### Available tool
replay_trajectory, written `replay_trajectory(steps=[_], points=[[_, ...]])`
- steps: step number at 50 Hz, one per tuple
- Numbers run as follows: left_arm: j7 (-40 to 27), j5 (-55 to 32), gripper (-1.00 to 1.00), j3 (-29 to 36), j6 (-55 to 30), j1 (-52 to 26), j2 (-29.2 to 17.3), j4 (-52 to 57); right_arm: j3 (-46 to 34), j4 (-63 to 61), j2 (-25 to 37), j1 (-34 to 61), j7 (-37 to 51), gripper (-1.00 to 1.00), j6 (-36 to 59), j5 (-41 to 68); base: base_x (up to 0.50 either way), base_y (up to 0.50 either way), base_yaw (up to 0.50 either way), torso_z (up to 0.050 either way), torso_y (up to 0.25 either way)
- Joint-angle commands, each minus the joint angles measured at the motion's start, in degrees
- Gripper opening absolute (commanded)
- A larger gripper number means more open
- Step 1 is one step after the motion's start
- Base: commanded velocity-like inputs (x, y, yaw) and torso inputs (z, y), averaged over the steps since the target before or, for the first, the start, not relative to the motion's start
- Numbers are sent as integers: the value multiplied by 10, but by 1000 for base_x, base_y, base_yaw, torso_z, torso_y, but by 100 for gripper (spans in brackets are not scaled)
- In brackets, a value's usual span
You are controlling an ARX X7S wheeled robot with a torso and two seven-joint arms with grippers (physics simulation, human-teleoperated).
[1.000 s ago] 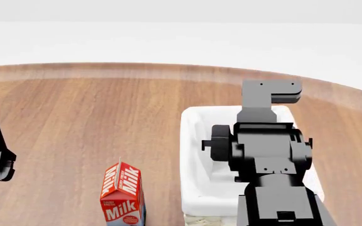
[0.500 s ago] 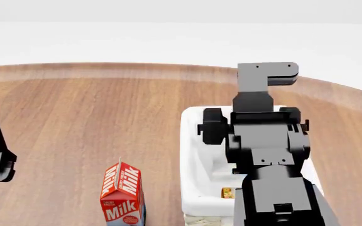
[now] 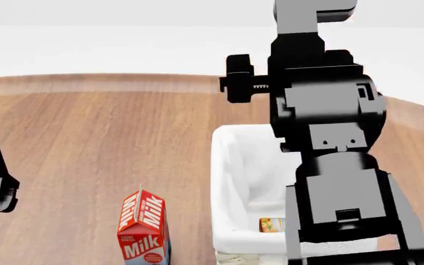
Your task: Pick up the alphabet soup and the tomato sauce, and put them in the basket.
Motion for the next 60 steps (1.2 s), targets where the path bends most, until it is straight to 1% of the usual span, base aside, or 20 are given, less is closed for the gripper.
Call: replay_trajectory(steps=[1,4,5,6,14,18,20,21,24,25,27,30,33,34,38,42,43,51,60], points=[[-1,1,100,3,-7,-4,-2,3,-11,-235,27,-44,8,100,172,35,0,0,0,0,0],[-1,0,100,3,-8,-4,-1,4,-5,-312,34,-71,19,100,218,48,0,0,0,0,0],[-1,1,100,3,-9,-5,-2,6,-13,-353,39,-86,23,100,242,50,0,0,0,0,0],[0,1,100,2,-10,-6,-3,5,-2,-386,42,-96,25,100,267,61,0,0,0,0,0],[-2,3,100,7,-8,-6,-3,3,20,-538,54,-136,41,100,380,98,0,0,0,0,0],[-3,4,100,10,-9,-8,-4,1,34,-581,56,-152,49,100,415,110,0,0,0,0,0],[-2,4,100,9,-13,-10,-4,3,25,-617,61,-164,57,100,438,118,0,0,0,0,0],[-2,4,100,9,-12,-9,-4,3,31,-628,64,-169,74,100,444,148,0,0,0,0,0],[-4,2,100,8,-7,-6,-4,0,27,-643,99,-177,220,100,444,333,0,0,0,0,0],[-4,1,100,9,-6,-6,-3,-1,33,-649,110,-180,291,100,444,416,0,0,0,0,0],[-5,0,100,10,-6,-7,-3,-2,39,-663,123,-189,386,100,444,527,0,0,0,0,0],[-6,1,100,12,-7,-8,-3,-2,34,-684,138,-202,473,100,442,634,0,0,0,0,0],[-5,3,100,12,-12,-8,-5,3,23,-702,156,-213,520,100,439,702,0,0,0,0,0],[-4,2,100,10,-13,-8,-5,4,24,-705,161,-216,547,100,439,742,0,0,0,0,0],[-6,2,100,12,-11,-9,-5,0,2,-728,186,-230,590,100,433,809,0,0,0,0,0],[-7,3,100,16,-12,-12,-5,-1,-21,-758,208,-233,614,100,429,853,0,0,0,0,0],[-7,2,100,15,-11,-11,-5,-2,-25,-763,214,-239,634,100,422,882,0,0,0,0,0],[-8,2,100,19,-16,-15,-6,0,-78,-811,247,-234,716,100,387,1005,0,0,0,0,0],[-7,2,100,17,-19,-14,-7,5,-104,-843,273,-261,731,100,377,1034,0,0,0,0,0]])
